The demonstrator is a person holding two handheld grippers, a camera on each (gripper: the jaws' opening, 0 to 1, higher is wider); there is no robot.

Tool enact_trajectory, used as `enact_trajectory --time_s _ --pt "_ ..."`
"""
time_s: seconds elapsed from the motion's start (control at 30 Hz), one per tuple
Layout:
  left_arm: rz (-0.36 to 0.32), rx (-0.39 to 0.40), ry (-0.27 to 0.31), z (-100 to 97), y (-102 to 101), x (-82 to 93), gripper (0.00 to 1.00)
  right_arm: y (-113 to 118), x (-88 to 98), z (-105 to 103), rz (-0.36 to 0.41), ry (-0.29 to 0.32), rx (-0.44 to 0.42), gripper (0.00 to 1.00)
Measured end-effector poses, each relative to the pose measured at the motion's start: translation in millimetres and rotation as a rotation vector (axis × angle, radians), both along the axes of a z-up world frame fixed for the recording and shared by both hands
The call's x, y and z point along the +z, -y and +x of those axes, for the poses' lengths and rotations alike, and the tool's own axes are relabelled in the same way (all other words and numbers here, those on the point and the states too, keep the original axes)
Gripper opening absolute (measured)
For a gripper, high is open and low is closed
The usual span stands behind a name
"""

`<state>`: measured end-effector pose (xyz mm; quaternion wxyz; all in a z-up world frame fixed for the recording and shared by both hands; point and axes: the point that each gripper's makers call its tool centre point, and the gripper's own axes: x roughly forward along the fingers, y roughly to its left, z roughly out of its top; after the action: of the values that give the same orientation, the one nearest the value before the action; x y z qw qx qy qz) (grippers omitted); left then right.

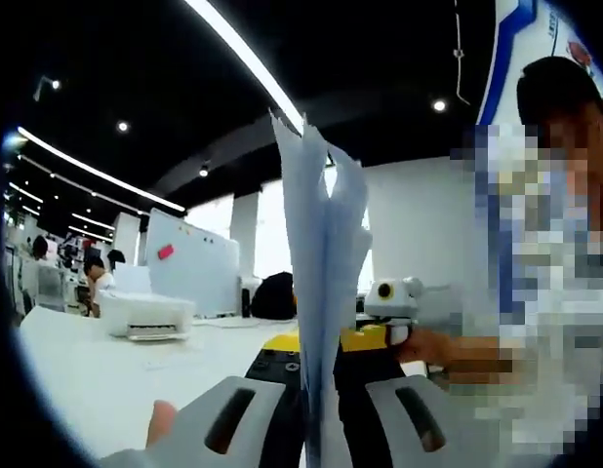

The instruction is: Organize the stack of printing papers by aligning and flattening the scattered papers on the table

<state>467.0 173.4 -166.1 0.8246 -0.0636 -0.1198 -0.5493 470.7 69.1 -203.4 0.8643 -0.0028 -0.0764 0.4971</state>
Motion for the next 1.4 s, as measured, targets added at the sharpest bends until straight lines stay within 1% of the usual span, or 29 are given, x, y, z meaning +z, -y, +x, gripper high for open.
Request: enact_trajectory --time_s 0.03,0.07,0.13,0.17,0.27,0.33,0.37,0.5,0.6,0.63,0.67,0.7,0.73,0.77,0.8,0.87,0.9,0.93,0.97,1.0,1.07,1.13,1.17,1.2,1.23,1.27,1.3,1.37,1.4 --pt "-0.002 0.008 0.004 1.2 0 0.6 0.12 2 -3.3 1 -0.008 -0.009 -0.026 0.47" --pt "-0.002 0.012 0.008 1.9 0 0.9 0.14 3 -3.4 0 0.002 -0.016 -0.037 0.53" --pt "-0.012 -0.018 -0.014 -0.8 4 1.3 0.16 3 -4.1 -3 0.002 -0.016 -0.037 0.55" --pt "-0.011 -0.017 -0.018 -0.1 4 1.4 0.17 1 -3.5 -5 0.006 -0.011 -0.034 0.55" --pt "-0.01 -0.025 -0.009 -2.8 8 2.3 0.16 -8 -2.2 -6 -0.004 -0.003 -0.036 0.59" --pt "-0.007 -0.027 -0.006 -4.0 11 2.1 0.16 -14 -3.8 -11 -0.026 -0.002 -0.029 0.57" --pt "0.006 -0.024 -0.002 -4.1 14 1.2 0.16 -21 -4.3 -20 -0.045 0.009 -0.003 0.56" --pt "0.008 -0.023 0.001 -5.1 13 1.7 0.17 -17 0.1 -20 -0.045 0.031 -0.025 0.58" --pt "-0.018 -0.025 -0.002 -4.6 14 5.1 0.17 -18 1.9 -20 -0.037 0.028 -0.023 0.59" --pt "-0.025 -0.034 -0.005 -4.9 16 5.9 0.17 -21 1.8 -22 -0.041 0.036 -0.016 0.6" --pt "-0.024 -0.037 -0.006 -5.2 20 5.9 0.18 -23 -0.2 -22 -0.068 0.055 -0.014 0.61" --pt "-0.014 -0.031 -0.003 -5.0 20 4.6 0.19 -22 -0.7 -22 -0.074 0.057 -0.02 0.6" --pt "-0.002 -0.022 0.002 -4.5 20 2.9 0.19 -18 -0.1 -19 -0.066 0.047 -0.036 0.6" --pt "-0.006 -0.017 -0.001 -3.9 19 3.0 0.2 -17 0.5 -19 -0.052 0.036 -0.035 0.6" --pt "-0.026 -0.023 -0.009 -4.3 19 5.0 0.21 -18 0.1 -20 -0.042 0.026 -0.027 0.6" --pt "-0.036 -0.026 -0.016 -3.6 21 6.3 0.25 -22 -3.1 -21 -0.053 0.028 -0.015 0.61" --pt "-0.033 -0.019 -0.012 -3.2 23 6.7 0.27 -21 -4.8 -20 -0.076 0.045 -0.024 0.61" --pt "-0.027 -0.013 -0.005 -2.8 23 6.7 0.27 -19 -4.7 -18 -0.08 0.052 -0.033 0.6" --pt "-0.024 -0.002 0.001 -1.9 23 7.0 0.27 -17 -4.2 -18 -0.074 0.049 -0.036 0.6" --pt "-0.028 0.002 0.001 -0.9 23 7.5 0.27 -16 -2.6 -17 -0.052 0.03 -0.037 0.61" --pt "-0.037 -0.008 -0.009 -0.2 25 8.9 0.27 -18 -3.7 -19 -0.06 0.029 -0.021 0.6" --pt "-0.032 -0.015 -0.005 -1.7 28 8.5 0.24 -18 -5.4 -20 -0.084 0.047 -0.027 0.59" --pt "-0.012 -0.025 -0.001 -3.8 30 6.0 0.23 -17 -6.2 -20 -0.098 0.06 -0.03 0.59" --pt "-0.007 -0.023 -0.001 -4.2 30 5.0 0.22 -17 -6.3 -20 -0.099 0.061 -0.029 0.58" --pt "-0.003 -0.026 0.0 -5.2 30 3.9 0.16 -16 -6.6 -20 -0.099 0.061 -0.023 0.58" --pt "0.0 -0.06 0.005 -10.8 30 3.4 0.1 -16 -6.7 -22 -0.094 0.055 -0.004 0.58" --pt "0.0 -0.059 0.004 -11.3 29 3.4 0.06 -17 -6.2 -23 -0.083 0.045 0.02 0.58" --pt "0.003 -0.071 0.016 -13.3 29 3.9 0.06 -21 -9.6 -28 -0.082 0.021 0.087 0.56" --pt "0.004 -0.083 0.016 -15.6 30 3.7 0.06 -21 -10.9 -28 -0.079 0.009 0.098 0.56"
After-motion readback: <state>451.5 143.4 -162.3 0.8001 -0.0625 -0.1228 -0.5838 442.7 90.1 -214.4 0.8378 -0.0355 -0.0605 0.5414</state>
